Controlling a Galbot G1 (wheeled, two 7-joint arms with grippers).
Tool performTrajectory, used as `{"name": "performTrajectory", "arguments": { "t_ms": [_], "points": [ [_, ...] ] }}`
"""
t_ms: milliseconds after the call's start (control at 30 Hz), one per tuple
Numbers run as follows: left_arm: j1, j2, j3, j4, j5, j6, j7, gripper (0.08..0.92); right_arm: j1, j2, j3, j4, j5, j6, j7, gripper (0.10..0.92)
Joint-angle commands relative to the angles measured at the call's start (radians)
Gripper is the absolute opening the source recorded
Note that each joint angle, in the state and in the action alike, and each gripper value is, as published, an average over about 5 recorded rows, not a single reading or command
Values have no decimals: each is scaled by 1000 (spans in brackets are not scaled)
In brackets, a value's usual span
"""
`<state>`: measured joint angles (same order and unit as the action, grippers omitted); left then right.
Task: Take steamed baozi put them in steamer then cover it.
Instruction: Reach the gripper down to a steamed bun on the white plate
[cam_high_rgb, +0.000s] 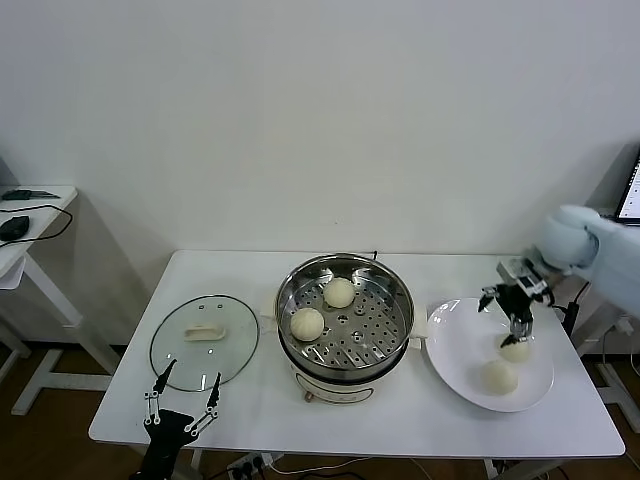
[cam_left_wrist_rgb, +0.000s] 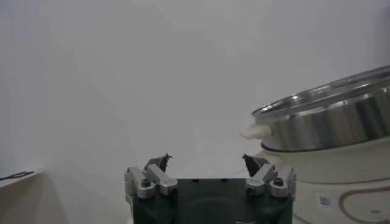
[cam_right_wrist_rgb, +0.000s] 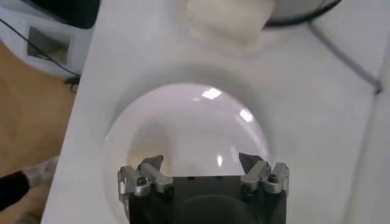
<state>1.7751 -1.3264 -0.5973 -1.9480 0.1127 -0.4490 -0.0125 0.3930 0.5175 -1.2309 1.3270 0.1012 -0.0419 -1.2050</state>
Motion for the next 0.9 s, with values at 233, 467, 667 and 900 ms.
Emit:
{"name": "performTrajectory", "arguments": {
  "t_ms": [233, 467, 667, 900],
  "points": [
    [1, 0, -1, 6, 1, 2, -1, 823, -355, -26, 180, -78, -101, 21, 77, 823],
    [0, -1, -5, 8, 0, 2, -1, 823, -373, -6, 194, -88, -101, 11, 84, 823],
    [1, -3, -8, 9, 0, -1, -1, 823, -369, 3, 194, -94, -110, 4, 87, 816],
    [0, -4, -10, 9, 0, -2, -1, 823, -324, -3, 186, -63, -113, -1, 86, 697]
  ]
}}
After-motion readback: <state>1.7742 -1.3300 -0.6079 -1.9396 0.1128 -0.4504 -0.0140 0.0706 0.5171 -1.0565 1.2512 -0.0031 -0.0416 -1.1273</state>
